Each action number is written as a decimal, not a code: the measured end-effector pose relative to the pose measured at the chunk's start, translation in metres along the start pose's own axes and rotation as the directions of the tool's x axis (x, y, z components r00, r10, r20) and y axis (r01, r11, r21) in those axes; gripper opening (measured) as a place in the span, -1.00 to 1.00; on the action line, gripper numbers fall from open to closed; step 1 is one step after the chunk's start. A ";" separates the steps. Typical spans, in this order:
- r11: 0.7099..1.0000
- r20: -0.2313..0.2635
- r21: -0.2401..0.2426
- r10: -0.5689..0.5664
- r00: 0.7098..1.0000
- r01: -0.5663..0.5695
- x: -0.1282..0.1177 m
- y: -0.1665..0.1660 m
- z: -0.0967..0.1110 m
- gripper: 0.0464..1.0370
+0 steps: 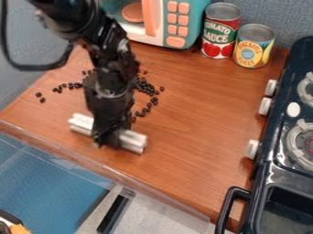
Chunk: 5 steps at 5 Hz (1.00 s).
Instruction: Sweep into pile
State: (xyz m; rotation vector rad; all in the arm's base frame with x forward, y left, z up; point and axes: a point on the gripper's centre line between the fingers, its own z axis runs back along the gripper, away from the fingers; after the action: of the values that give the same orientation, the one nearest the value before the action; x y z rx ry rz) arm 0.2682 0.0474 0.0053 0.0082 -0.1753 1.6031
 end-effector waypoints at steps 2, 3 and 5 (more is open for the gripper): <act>0.998 0.010 -0.048 0.040 0.999 -0.040 0.004 -0.038 -0.004 -0.31; 0.996 0.015 -0.071 0.063 0.998 -0.062 0.007 -0.056 -0.006 -0.31; 0.992 0.030 -0.096 0.090 0.996 -0.087 0.010 -0.080 -0.009 -0.32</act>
State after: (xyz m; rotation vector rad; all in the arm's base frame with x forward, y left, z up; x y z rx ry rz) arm 0.3480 0.0602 0.0065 -0.0464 -0.2814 1.6820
